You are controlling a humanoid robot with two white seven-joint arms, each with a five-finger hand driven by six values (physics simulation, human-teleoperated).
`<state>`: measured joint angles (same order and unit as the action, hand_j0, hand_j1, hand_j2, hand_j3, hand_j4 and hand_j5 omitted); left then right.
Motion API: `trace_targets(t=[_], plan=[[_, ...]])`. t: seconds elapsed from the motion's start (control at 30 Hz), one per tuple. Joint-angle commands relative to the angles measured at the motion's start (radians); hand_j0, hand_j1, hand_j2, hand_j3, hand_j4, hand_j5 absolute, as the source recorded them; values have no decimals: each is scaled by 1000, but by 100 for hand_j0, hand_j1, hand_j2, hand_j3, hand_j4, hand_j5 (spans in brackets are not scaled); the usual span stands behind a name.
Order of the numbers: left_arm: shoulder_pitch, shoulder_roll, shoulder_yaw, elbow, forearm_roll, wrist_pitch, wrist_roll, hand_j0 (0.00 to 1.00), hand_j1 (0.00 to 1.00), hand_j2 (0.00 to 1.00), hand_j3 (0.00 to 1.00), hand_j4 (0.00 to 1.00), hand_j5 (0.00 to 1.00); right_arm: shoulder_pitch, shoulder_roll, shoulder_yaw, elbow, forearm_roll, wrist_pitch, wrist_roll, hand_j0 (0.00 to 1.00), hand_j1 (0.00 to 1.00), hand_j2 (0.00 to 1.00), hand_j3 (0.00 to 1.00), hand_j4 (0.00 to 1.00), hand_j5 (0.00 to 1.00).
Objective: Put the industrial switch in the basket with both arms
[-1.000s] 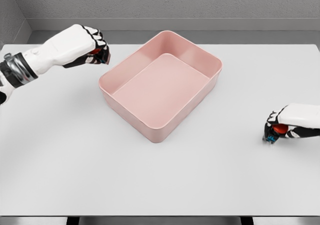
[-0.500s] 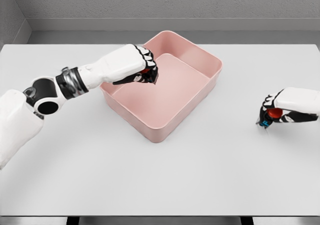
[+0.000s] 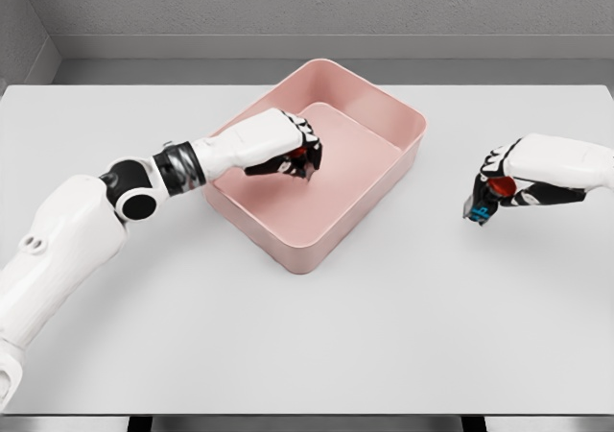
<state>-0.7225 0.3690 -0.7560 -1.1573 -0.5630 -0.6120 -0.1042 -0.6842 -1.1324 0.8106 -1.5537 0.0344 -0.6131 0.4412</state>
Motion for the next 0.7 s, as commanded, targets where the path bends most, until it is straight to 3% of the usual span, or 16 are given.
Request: trace_targets(t=[0.0, 0.07, 0.2, 0.4, 0.43, 0.57, 0.67], plan=[[-2, -4, 0, 1, 14, 1, 4, 73, 73, 73, 73, 73, 73, -5, 13, -2, 0, -7, 2, 5, 47, 47, 47, 47, 47, 47], [-5, -2, 0, -5, 14, 1, 4, 79, 79, 79, 79, 79, 79, -14, 31, -2, 0, -7, 2, 7, 47, 47, 47, 47, 47, 47], [-8, -2, 1, -13, 17, 1, 4, 80, 80, 80, 80, 80, 80, -28, 33, -2, 0, -7, 2, 5, 46, 46, 46, 46, 46, 46], [-28, 10, 3, -28, 32, 1, 3, 94, 94, 94, 94, 94, 94, -51, 46, -1, 0, -7, 2, 4, 45, 45, 45, 45, 45, 45], [-28, 36, 3, -48, 48, 1, 1, 100, 100, 100, 100, 100, 100, -51, 48, -1, 0, -7, 2, 5, 45, 45, 45, 45, 45, 45], [-32, 134, 14, -110, 127, 1, 4, 100, 100, 100, 100, 100, 100, -71, 71, -1, 0, -8, 2, 4, 45, 45, 45, 45, 45, 45], [-28, 303, 12, -280, 195, 1, 4, 100, 100, 100, 100, 100, 100, -80, 94, 1, 1, -8, 2, 4, 45, 45, 45, 45, 45, 45]])
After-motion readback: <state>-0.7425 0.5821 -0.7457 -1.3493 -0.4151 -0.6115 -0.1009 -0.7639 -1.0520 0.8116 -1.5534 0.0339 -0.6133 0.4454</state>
